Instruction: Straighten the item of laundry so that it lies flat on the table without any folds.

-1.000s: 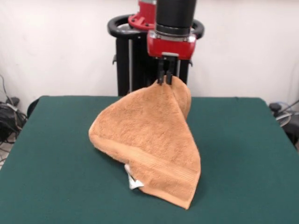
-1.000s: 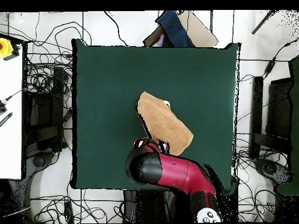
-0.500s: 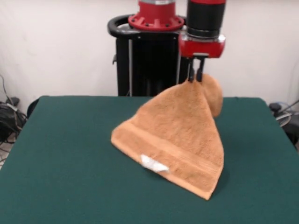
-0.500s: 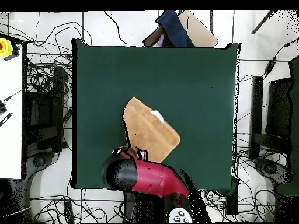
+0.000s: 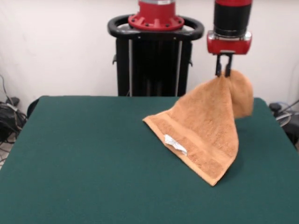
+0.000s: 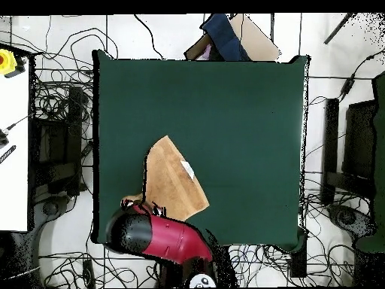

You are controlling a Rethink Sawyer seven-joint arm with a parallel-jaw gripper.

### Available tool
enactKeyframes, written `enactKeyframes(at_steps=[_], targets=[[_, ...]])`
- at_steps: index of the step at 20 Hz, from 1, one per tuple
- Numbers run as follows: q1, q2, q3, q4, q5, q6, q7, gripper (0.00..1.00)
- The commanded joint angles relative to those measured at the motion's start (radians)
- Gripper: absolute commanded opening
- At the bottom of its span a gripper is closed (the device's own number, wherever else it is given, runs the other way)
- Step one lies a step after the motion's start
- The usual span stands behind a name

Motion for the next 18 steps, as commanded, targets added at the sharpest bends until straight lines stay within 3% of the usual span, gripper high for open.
enactKeyframes(at_steps=[1, 3, 9, 12, 15, 18], targets=[[0.000, 0.033, 0.113, 0.078, 0.113, -0.111, 0.318, 1.00], [0.008, 0.034, 0.092, 0.061, 0.114, -0.110, 0.324, 1.00], [0.121, -0.116, -0.098, -0.099, 0.057, 0.207, 0.390, 1.00], [0.166, -0.154, -0.185, -0.159, -0.005, 0.276, 0.395, 1.00], [0.216, -0.098, -0.293, -0.195, -0.063, 0.135, 0.351, 1.00], [0.151, 0.010, -0.262, -0.153, -0.105, -0.161, 0.311, 1.00]])
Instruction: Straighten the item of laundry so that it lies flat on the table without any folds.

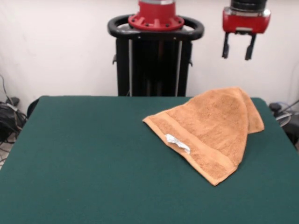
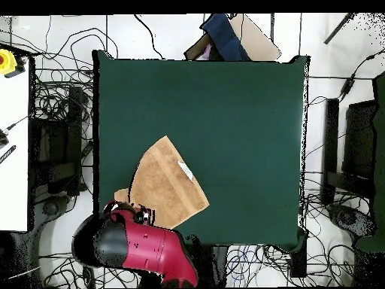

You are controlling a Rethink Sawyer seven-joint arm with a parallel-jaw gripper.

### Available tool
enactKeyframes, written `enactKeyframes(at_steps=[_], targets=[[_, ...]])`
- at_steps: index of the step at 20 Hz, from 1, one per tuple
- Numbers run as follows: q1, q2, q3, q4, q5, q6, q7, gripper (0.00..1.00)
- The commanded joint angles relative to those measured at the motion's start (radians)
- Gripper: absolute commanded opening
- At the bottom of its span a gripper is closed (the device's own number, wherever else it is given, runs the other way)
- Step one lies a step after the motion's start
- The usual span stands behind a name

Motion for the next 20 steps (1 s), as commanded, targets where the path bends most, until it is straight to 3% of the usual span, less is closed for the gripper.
enactKeyframes(at_steps=[1, 5, 9, 15, 20], targets=[[-0.050, 0.153, -0.085, -0.051, -0.090, -0.335, 0.220, 1.00], [-0.023, 0.281, -0.128, -0.070, -0.089, -0.461, 0.239, 1.00], [-0.047, 0.336, -0.108, -0.069, -0.054, -0.544, 0.214, 1.00], [-0.156, 0.471, -0.024, -0.096, -0.097, -0.695, 0.179, 1.00], [-0.181, 0.539, -0.009, -0.123, -0.118, -0.720, 0.151, 1.00]])
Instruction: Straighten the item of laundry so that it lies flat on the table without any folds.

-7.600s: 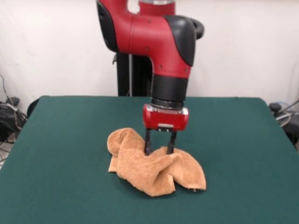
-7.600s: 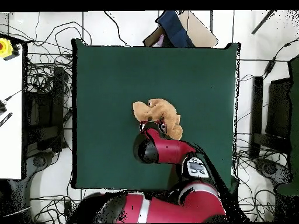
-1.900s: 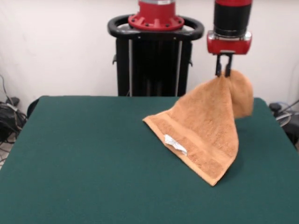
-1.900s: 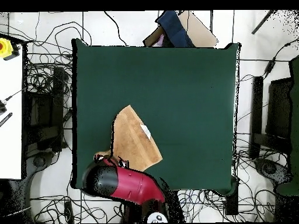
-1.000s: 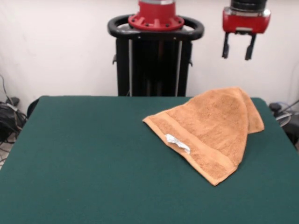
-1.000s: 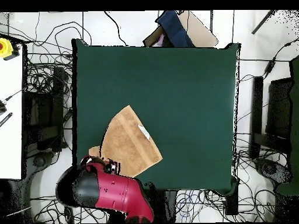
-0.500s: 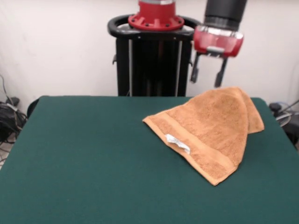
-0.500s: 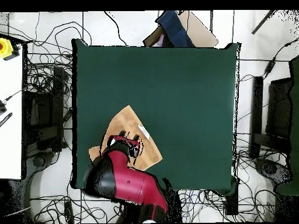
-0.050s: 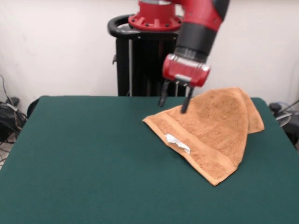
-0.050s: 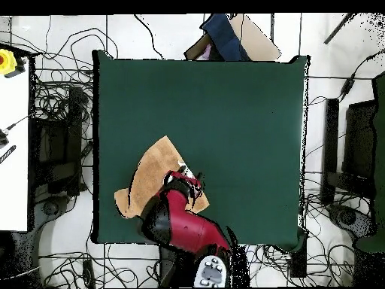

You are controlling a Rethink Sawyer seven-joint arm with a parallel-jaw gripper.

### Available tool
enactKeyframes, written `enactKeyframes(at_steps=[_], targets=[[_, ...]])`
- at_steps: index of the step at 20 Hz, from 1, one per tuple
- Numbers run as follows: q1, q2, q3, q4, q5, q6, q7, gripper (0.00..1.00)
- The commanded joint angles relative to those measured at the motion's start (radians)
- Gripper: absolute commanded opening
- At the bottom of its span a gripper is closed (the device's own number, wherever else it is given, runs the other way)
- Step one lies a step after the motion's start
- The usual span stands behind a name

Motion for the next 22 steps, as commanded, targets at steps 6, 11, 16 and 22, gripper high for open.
enactKeyframes(at_steps=[6, 11, 16, 22], targets=[[-0.157, 0.197, 0.161, -0.122, -0.129, 0.118, 0.074, 1.00], [-0.290, 0.252, 0.285, -0.141, -0.210, 0.222, 0.050, 1.00], [-0.316, 0.274, 0.309, -0.162, -0.247, 0.231, 0.060, 1.00], [-0.352, 0.296, 0.346, -0.179, -0.269, 0.298, 0.058, 1.00]])
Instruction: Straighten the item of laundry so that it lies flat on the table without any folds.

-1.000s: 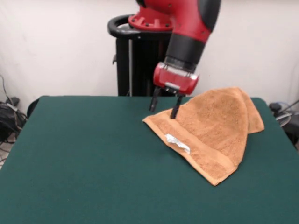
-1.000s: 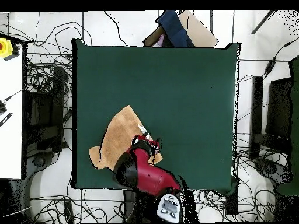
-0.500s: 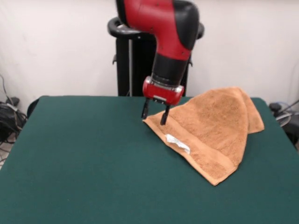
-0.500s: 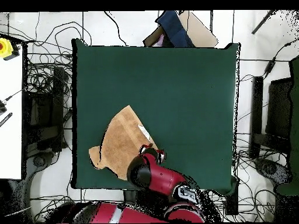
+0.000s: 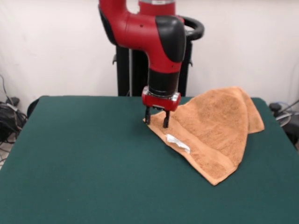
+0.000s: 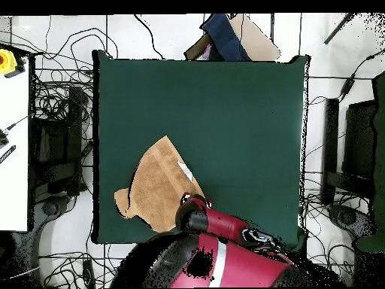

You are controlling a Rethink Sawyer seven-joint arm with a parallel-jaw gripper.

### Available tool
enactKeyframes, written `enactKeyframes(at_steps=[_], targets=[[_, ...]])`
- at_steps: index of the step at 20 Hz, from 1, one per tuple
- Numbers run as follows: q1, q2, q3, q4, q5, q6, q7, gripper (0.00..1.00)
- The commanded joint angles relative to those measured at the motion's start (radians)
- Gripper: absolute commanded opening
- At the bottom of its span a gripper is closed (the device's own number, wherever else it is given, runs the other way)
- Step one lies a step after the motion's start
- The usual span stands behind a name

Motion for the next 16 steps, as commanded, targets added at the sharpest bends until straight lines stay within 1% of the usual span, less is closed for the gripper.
enactKeyframes(at_steps=[1, 5, 7, 8, 11, 14, 16], targets=[[-0.012, 0.064, 0.158, -0.135, -0.020, 0.144, 0.062, 1.00], [-0.008, 0.059, 0.154, -0.138, -0.017, 0.148, 0.077, 1.00], [-0.009, 0.058, 0.154, -0.135, -0.026, 0.125, 0.082, 1.00], [-0.009, 0.058, 0.154, -0.137, -0.031, 0.112, 0.085, 0.00], [0.066, 0.032, 0.078, -0.143, 0.001, 0.090, 0.111, 0.00], [0.165, -0.036, -0.031, -0.150, 0.038, 0.107, 0.122, 0.00], [0.182, -0.070, -0.057, -0.153, 0.043, 0.145, 0.117, 0.00]])
